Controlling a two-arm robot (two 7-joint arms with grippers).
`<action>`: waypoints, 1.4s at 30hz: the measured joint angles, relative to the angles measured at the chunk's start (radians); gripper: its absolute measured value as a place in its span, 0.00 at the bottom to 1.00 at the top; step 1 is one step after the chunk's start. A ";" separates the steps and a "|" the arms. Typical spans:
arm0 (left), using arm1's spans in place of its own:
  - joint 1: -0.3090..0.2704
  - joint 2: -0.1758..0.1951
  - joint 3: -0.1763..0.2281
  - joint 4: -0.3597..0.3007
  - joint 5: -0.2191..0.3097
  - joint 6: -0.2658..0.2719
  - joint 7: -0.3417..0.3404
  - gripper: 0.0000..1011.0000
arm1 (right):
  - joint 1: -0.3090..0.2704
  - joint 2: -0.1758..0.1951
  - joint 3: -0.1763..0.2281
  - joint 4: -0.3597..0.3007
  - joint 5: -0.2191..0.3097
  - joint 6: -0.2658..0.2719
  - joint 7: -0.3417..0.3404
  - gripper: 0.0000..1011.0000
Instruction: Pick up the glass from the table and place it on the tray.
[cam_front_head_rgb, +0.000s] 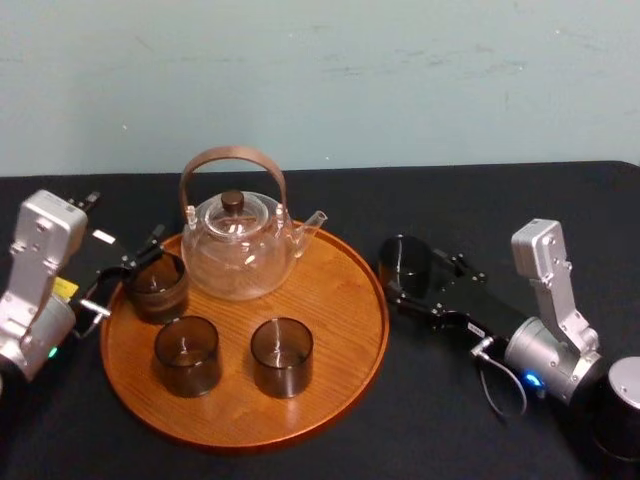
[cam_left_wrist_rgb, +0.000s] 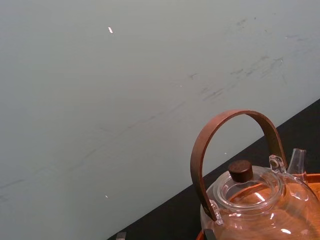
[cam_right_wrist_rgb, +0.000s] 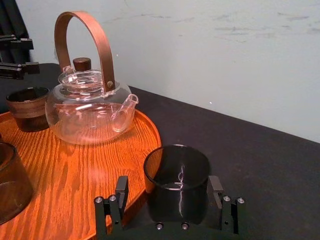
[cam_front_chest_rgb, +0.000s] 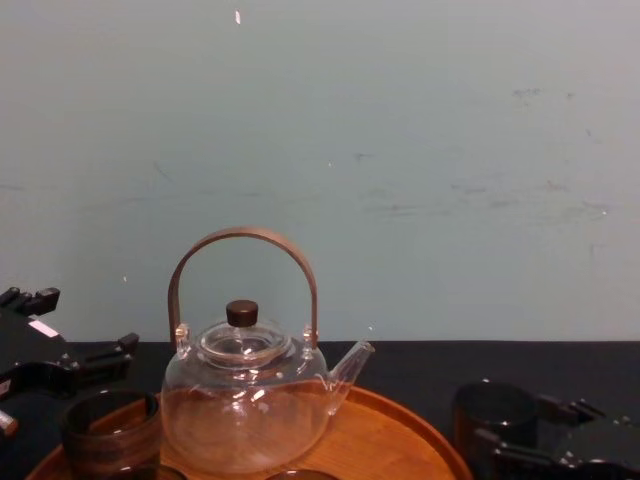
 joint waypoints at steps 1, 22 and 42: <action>0.000 0.000 0.000 0.000 0.000 0.000 0.000 0.99 | 0.011 -0.004 -0.004 0.015 -0.001 -0.003 0.004 0.99; 0.000 0.000 0.000 0.000 0.000 0.000 0.000 0.99 | 0.034 -0.012 -0.013 0.036 0.000 -0.011 0.014 0.99; 0.000 0.000 0.000 0.000 0.000 0.000 0.000 0.99 | 0.012 0.008 0.014 0.013 0.005 0.003 -0.016 0.99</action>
